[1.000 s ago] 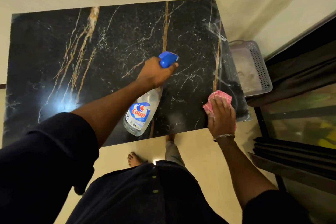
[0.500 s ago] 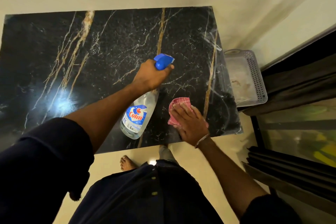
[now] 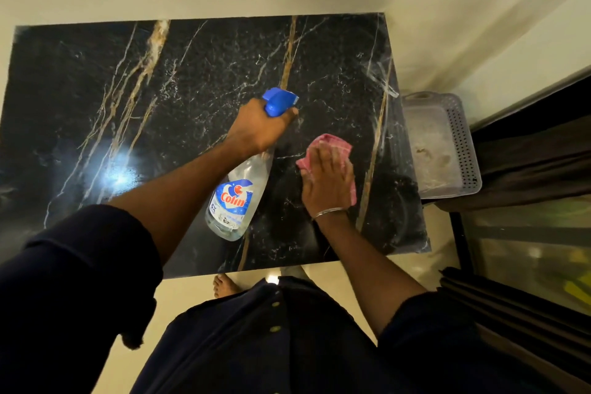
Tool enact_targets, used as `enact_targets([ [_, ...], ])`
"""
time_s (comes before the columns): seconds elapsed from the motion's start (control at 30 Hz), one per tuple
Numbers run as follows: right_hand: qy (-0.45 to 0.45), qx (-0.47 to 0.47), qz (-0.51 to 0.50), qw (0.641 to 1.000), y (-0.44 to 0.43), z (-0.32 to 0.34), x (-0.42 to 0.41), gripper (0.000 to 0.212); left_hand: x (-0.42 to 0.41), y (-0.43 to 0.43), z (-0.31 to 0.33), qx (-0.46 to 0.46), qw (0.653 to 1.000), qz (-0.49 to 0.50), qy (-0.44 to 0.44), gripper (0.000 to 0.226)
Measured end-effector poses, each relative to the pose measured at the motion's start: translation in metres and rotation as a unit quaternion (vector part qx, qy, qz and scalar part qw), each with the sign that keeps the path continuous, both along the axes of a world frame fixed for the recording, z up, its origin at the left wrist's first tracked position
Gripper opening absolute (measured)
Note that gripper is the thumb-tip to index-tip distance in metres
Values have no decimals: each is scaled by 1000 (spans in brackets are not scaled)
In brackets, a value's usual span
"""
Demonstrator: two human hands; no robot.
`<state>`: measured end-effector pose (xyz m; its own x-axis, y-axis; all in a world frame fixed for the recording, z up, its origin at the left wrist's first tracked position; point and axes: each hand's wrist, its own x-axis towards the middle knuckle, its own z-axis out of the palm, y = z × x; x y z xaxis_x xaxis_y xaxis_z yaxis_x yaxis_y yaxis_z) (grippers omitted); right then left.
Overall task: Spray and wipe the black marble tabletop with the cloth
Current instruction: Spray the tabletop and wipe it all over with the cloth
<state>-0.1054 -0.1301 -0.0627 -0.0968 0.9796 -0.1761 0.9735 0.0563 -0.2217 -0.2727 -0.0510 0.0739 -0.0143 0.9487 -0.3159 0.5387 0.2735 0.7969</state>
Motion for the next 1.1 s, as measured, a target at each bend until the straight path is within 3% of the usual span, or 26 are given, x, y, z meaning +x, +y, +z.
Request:
enact_targets([
  [0.17,-3,0,163,987,10,4,-17,61,4,10,1,2,1000,13,9,29],
  [0.23,-5,22,181,983,20,3,2,58,2,15,2,3,1000,19,2,28],
  [0.43,-36,31,-30,998,69,1,77,56,-13,25,5,-16,1000,24,-4,31],
  [0.6,-11,27,-137,990,78,6,52,60,-16,35,6,-2,1000,27,3,21],
  [0.8,11,0,74,997,76,4,-20,59,-12,49,1,8,998,57,11,27],
  [0.93,-6,12,166,986,90,3,-3,58,-13,61,0,13,998,54,9,24],
  [1.0,-22,22,137,990,105,0,22,57,-16,67,0,7,999,53,6,26],
  [1.1,-41,34,17,998,131,-1,58,56,-22,76,-2,0,999,38,0,26],
])
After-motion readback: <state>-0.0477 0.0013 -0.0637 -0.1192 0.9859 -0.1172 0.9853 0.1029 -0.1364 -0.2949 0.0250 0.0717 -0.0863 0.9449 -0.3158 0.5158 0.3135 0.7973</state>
